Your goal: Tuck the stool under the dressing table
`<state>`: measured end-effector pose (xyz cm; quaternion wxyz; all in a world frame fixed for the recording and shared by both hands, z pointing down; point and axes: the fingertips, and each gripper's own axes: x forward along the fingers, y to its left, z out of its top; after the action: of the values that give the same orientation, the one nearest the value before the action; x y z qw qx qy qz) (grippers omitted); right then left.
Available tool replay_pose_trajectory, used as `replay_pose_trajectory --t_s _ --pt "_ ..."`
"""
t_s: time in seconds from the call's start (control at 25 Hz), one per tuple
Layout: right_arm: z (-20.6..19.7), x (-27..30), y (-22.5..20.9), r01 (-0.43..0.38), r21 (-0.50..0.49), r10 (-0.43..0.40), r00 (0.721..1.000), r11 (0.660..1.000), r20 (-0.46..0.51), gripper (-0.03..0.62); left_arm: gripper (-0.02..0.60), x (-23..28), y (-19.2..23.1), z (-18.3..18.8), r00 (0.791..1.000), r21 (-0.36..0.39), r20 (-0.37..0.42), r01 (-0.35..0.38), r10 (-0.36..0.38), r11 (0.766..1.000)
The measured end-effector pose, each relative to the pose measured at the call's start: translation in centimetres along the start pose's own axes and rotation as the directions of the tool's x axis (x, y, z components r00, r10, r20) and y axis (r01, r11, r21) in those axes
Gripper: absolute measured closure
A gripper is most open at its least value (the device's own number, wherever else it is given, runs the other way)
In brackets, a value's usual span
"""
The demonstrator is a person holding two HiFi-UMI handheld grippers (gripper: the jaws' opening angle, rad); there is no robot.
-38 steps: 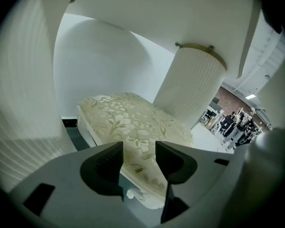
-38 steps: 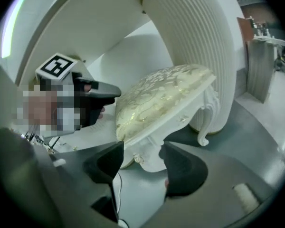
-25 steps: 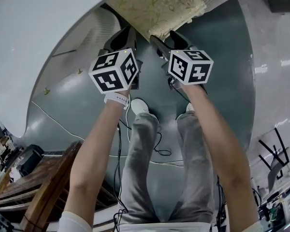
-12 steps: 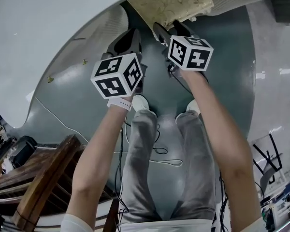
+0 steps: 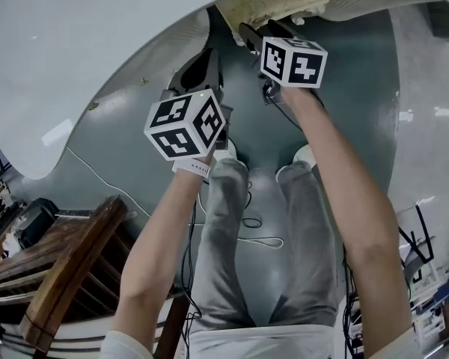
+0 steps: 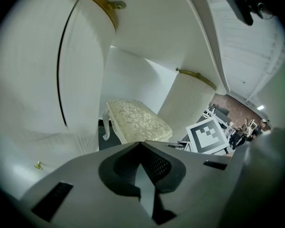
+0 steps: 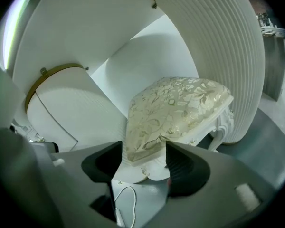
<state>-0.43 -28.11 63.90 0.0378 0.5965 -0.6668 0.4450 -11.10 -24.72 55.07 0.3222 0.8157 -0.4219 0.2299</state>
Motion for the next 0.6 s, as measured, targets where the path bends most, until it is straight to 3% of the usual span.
replay_pose_trajectory --t_s 0.28,0.52,0.6 --pt "0.5 -5.6 0.7 0.024 -0.042 -0.026 0.998 0.999 -0.051 0.338 0.572 -5.1 -1.8 0.0 1.0 -0.032 -0.011 -0.007 0.007 0.999" --pt "2.4 -12.1 3.1 -0.036 -0.168 0.023 0.997 0.985 -0.074 0.352 0.572 -9.2 -5.0 1.0 1.0 -0.038 -0.003 0.006 -0.006 0.999" --pt "3.1 -15.0 4.8 -0.075 -0.222 0.059 0.995 0.972 -0.076 0.404 0.572 -10.9 -6.6 1.2 1.0 -0.034 -0.016 0.021 -0.022 0.999"
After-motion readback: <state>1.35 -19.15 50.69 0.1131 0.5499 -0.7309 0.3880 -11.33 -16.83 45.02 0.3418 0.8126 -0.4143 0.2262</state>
